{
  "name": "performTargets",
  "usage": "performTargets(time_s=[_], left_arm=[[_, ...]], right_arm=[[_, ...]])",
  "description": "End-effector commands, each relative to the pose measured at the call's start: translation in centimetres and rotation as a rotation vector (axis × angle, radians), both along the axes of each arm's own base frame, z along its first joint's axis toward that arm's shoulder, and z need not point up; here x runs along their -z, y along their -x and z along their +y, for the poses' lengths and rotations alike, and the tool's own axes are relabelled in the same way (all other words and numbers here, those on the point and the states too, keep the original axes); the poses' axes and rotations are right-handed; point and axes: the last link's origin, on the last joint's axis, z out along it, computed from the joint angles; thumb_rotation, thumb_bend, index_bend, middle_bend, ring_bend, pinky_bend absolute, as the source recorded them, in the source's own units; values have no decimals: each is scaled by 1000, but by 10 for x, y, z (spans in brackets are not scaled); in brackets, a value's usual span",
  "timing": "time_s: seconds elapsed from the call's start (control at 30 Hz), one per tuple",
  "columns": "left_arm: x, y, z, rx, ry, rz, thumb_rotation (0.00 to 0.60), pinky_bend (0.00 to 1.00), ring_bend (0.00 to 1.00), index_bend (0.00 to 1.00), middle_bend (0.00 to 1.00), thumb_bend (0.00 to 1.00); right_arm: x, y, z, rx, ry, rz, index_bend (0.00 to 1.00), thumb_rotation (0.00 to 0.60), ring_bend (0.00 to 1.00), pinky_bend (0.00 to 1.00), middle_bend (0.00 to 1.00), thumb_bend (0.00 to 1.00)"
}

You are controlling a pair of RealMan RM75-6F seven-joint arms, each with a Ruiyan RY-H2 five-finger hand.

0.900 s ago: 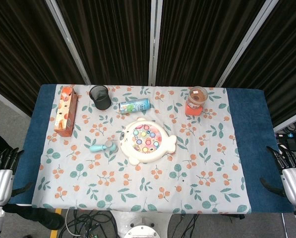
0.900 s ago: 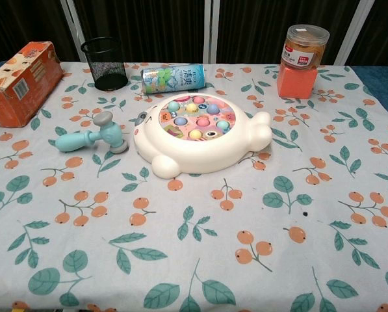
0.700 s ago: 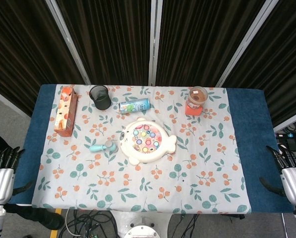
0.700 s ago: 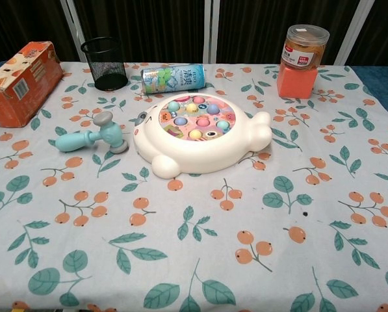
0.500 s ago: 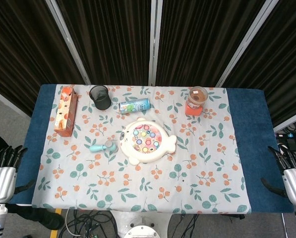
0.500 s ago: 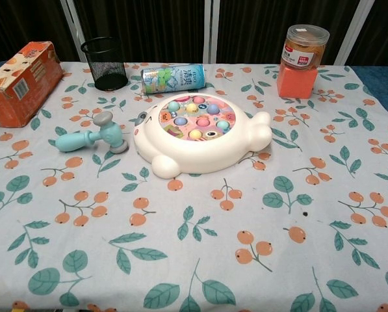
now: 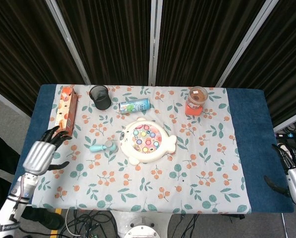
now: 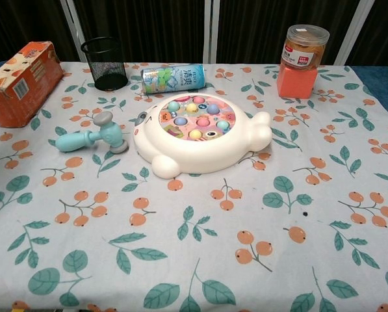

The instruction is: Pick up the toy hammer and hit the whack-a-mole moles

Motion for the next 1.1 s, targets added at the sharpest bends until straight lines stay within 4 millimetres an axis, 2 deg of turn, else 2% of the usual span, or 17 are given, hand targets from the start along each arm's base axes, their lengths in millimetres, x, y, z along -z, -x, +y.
performTargets(time_s=[0.03, 0.17, 0.4, 0.67, 0.8, 1.1], left_arm=[[29, -28, 42, 27, 129, -45, 600, 142, 76, 267, 210, 133], [54, -37, 69, 6, 188, -46, 600, 154, 116, 266, 245, 153], [87, -40, 92, -48, 269, 4, 600, 173, 140, 274, 268, 158], [105, -35, 93, -104, 317, -3, 600, 170, 140, 312, 269, 165], [114, -37, 92, -118, 338, -34, 600, 170, 140, 330, 269, 212], [124, -33, 93, -140, 344, -32, 600, 170, 140, 367, 272, 246]], right_arm=[[-3, 0, -1, 0, 14, 1, 52, 600, 0, 79, 188, 135], [-4, 0, -3, 11, 13, 10, 52, 600, 0, 79, 190, 135], [-3, 2, -7, 26, 6, 14, 52, 600, 0, 79, 191, 135], [-2, 4, -9, 40, 1, 13, 52, 600, 1, 79, 192, 135], [0, 4, -10, 38, -7, 10, 52, 600, 0, 79, 195, 135], [1, 7, -10, 46, -10, 8, 52, 600, 0, 79, 201, 135]])
